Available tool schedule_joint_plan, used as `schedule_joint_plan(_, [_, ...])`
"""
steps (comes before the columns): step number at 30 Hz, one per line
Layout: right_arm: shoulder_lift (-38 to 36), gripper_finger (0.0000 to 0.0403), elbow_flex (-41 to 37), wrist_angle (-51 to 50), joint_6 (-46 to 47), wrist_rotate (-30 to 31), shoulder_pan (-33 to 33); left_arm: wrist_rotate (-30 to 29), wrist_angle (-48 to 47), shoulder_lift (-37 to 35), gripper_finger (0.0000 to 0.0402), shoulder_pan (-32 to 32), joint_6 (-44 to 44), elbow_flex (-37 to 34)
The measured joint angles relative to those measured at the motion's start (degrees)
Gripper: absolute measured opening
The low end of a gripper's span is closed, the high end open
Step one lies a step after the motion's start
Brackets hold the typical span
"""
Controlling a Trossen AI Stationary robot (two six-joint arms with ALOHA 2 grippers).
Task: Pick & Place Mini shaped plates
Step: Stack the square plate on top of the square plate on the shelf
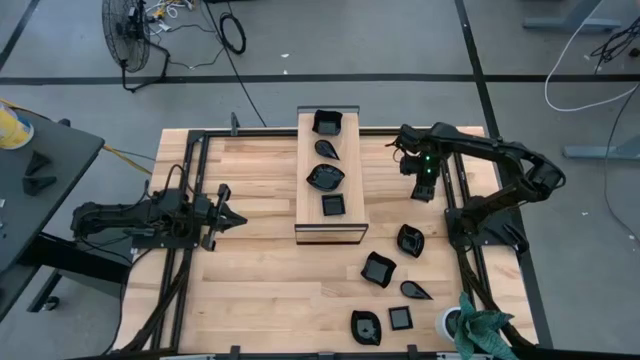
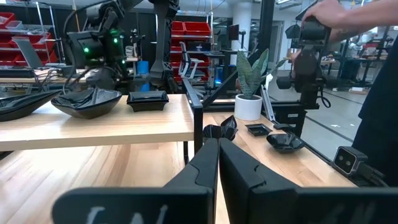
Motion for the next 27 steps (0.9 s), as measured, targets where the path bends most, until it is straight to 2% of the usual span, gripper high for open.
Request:
schedule_joint_plan(4, [0.0, 0.0000, 3.8, -2.4, 1.0, -1.8, 0.0, 0.0, 0.0, 0.0, 0.0018, 0.0, 0.0, 0.0])
schedule_joint_plan(17, [0.0, 0.0000, 24.5, -15.2, 5.9, -15.1, 1.4, 0.0, 0.0, 0.0, 0.0018, 0.0, 0.0, 0.0])
schedule_joint_plan(27, [-0.9, 0.0000, 32.7, -15.8, 20.4, -21.0, 8.1, 0.0, 0.0, 0.0, 0.0018, 0.0, 0.0, 0.0])
